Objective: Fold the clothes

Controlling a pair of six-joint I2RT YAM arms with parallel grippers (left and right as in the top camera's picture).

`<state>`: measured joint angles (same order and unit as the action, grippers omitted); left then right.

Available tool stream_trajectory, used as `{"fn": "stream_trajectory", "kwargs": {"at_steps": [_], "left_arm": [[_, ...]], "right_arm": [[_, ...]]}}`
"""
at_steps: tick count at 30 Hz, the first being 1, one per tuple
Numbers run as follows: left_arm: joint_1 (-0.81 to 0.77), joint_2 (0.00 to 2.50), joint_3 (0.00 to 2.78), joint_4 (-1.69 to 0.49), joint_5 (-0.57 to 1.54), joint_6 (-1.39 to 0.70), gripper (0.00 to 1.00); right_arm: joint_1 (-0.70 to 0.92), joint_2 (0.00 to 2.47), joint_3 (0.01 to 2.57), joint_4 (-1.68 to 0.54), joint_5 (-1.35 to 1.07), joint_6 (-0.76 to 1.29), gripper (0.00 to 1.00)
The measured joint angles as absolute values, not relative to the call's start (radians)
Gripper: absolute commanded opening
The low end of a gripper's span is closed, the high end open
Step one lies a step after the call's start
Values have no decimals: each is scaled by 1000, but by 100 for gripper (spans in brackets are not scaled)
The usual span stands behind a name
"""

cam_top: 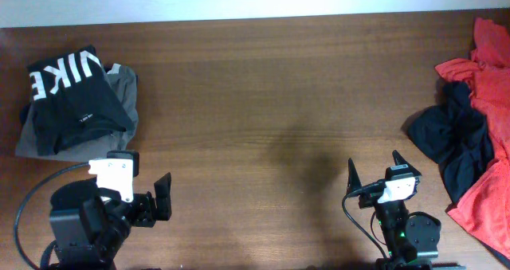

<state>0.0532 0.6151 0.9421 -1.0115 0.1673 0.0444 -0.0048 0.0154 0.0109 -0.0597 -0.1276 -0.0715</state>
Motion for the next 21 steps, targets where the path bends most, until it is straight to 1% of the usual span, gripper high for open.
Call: {"fn": "stream_trajectory", "kwargs": {"at_steps": [15, 21], "left_arm": [[53, 608, 942, -1011, 148, 45, 99], [53, 515, 860, -959, 122, 45, 99]], "right_arm": [[-5, 15, 11, -60, -128, -76, 99], [-5, 15, 11, -60, -128, -75, 99]]}}
